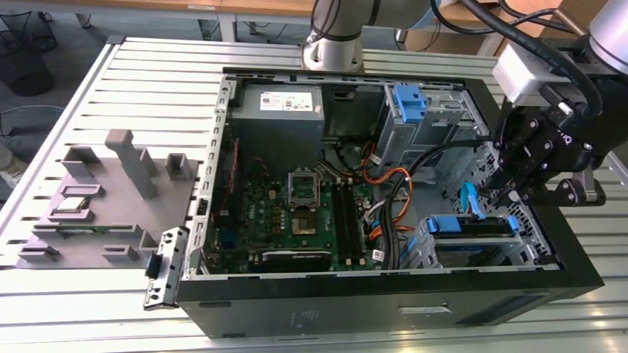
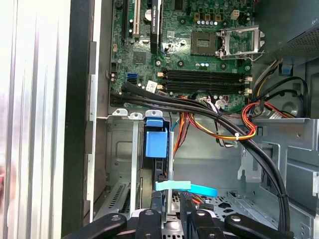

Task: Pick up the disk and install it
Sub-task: 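Insert the first disk wire, then insert the second disk wire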

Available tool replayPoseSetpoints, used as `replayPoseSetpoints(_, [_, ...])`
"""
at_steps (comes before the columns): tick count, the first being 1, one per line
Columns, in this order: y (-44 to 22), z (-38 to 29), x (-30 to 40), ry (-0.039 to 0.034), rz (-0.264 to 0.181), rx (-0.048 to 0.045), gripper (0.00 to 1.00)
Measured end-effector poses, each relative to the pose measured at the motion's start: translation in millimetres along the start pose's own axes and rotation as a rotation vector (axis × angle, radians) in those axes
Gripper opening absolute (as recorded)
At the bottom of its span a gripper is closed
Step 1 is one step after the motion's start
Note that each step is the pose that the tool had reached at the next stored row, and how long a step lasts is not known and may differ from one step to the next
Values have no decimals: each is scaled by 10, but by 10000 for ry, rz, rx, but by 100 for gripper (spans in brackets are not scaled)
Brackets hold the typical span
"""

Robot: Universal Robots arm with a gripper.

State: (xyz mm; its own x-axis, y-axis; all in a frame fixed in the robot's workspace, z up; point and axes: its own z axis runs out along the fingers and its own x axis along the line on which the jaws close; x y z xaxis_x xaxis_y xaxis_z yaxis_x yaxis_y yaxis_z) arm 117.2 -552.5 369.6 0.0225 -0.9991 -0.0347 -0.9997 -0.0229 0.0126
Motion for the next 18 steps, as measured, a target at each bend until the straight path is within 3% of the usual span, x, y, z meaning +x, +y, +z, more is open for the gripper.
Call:
replayPoseSetpoints(8, [-50, 0, 1, -1, 0, 0, 29])
replayPoseSetpoints(18, [-250, 8, -1, -2, -69, -30, 29])
